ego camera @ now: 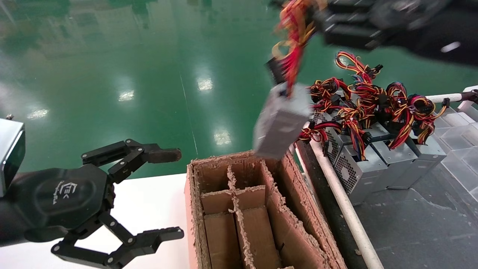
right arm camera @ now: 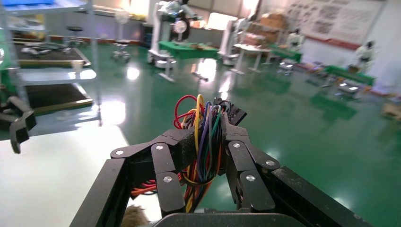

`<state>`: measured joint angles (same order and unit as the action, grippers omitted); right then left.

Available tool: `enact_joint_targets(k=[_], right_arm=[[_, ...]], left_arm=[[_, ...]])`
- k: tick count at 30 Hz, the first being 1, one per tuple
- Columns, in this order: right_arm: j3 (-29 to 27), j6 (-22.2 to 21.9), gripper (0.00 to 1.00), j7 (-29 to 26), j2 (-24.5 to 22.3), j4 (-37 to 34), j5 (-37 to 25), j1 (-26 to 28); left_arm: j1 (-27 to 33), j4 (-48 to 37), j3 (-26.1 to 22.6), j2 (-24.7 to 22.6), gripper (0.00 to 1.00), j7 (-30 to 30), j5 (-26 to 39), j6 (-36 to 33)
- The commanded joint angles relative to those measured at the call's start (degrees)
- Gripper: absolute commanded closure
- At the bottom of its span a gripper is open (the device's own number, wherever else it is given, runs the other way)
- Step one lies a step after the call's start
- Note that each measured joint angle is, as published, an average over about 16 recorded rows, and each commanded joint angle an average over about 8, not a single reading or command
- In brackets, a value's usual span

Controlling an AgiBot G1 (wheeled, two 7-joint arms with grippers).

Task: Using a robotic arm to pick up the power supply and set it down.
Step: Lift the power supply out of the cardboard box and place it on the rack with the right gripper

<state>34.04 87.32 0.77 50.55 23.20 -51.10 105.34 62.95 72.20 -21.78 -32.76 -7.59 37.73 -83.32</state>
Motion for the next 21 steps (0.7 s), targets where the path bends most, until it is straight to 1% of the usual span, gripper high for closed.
enact_joint_targets(k=[1,6,10,16,21], right_arm=[[-0.5,0.2,1.00,-0.9,-2.1,0.8,0.3,1.1],[-1.1,2.4,1.00,-2.4,-7.7,2.7,1.4,1.4],[-1.2,3.5,1.00,-3.5,-12.8,5.5,3.4,-0.4],[-0.4,4.0,1.00,-5.9,-21.4,11.6,8.5,-5.7],[0.7,4.0,1.00,-5.9,-28.2,15.5,13.8,-11.3]], left_arm=[[0.0,0.0,0.0,0.0,0.00,0.0,0.0,0.0],[0.0,0.0,0.0,0.0,0.00,0.0,0.0,0.0],[0.0,0.0,0.0,0.0,0.00,0.0,0.0,0.0],[0.0,0.0,0.0,0.0,0.00,0.0,0.0,0.0],[0.0,0.0,0.0,0.0,0.00,0.0,0.0,0.0]])
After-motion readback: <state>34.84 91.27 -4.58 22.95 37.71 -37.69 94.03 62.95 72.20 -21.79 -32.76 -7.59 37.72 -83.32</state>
